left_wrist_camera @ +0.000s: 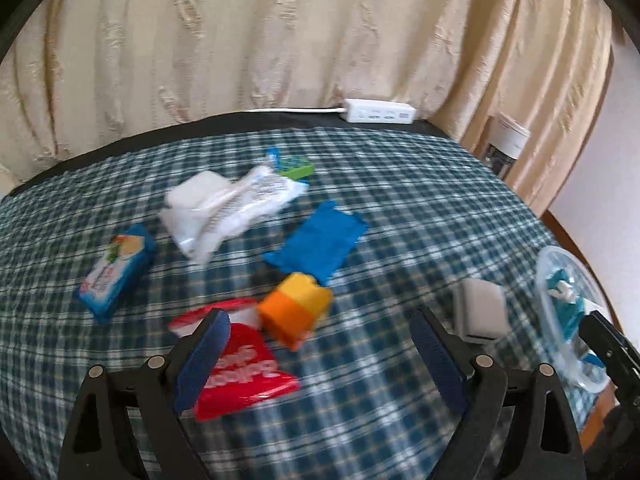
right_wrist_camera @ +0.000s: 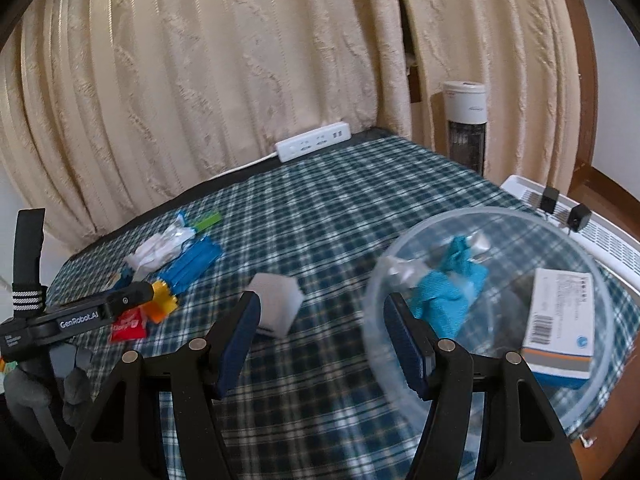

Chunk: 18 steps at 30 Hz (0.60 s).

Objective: Organize objects
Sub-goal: 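Move the right tool to the white sponge block while the left tool moves to the red glue packet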

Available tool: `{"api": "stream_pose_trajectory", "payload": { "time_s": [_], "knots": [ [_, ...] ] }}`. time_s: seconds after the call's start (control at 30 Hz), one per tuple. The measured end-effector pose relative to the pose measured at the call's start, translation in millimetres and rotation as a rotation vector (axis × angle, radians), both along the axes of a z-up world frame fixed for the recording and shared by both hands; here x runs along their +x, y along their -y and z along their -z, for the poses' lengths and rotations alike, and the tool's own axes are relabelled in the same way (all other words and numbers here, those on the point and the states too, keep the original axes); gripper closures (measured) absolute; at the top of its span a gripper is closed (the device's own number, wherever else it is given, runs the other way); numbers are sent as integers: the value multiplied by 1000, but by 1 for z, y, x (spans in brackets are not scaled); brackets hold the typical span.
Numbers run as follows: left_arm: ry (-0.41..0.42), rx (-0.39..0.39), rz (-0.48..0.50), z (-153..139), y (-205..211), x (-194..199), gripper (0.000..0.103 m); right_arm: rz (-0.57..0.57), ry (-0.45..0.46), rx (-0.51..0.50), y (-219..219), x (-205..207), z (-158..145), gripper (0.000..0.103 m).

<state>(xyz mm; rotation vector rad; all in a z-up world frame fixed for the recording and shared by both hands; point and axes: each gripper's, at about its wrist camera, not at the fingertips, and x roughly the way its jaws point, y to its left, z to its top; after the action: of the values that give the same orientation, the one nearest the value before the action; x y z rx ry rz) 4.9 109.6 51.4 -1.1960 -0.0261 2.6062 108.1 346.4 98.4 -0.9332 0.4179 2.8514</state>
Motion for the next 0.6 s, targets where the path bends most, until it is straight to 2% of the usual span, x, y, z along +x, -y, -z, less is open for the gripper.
{"api": "stream_pose_trajectory", "payload": {
  "time_s": [0.3, 0.6],
  "knots": [
    [40, 0, -96, 18, 34, -12, 9, -68, 41, -8, 24, -16, 12, 37],
    [68, -4, -110, 28, 39, -15, 9, -104, 74, -15, 39, -26, 22, 37]
  ]
}}
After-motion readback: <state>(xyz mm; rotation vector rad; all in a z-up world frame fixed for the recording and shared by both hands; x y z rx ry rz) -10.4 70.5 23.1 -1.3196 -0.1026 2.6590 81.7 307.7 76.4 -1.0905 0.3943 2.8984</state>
